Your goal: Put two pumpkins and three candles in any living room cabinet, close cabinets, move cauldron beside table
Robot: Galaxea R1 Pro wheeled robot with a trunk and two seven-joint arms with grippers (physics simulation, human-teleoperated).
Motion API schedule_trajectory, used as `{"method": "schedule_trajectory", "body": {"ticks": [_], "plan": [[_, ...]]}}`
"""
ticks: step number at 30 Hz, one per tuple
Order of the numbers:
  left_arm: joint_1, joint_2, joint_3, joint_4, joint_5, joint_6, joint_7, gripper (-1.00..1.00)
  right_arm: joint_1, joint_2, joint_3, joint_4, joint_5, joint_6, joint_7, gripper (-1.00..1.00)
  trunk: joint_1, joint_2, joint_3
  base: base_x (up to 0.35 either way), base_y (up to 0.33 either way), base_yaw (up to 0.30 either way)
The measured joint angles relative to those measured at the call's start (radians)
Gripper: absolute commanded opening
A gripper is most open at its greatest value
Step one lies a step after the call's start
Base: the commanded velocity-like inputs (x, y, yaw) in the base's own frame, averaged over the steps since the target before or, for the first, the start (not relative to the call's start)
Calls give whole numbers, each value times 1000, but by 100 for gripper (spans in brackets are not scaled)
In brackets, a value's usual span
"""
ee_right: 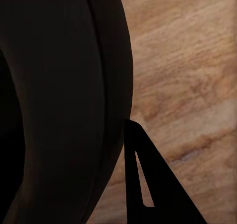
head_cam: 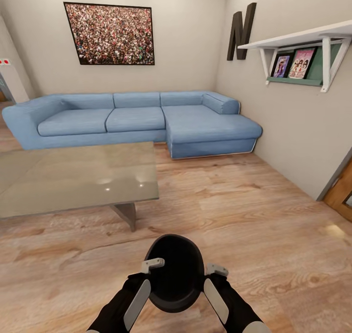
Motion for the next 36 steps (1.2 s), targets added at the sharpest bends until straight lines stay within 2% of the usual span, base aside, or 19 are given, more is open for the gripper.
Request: {"method": "schedule_trajectory", "body": {"ticks": [15,36], "plan": [[0,1,-1,0,5,-1,0,-100,0,1,-1,-1,4,1,0,-100,0,0,0,1,0,248],[0,-1,1,0,0,0,0,-100,0,-2,2,0,-6,-1,0,-100,0,0,0,138,0,24]]}}
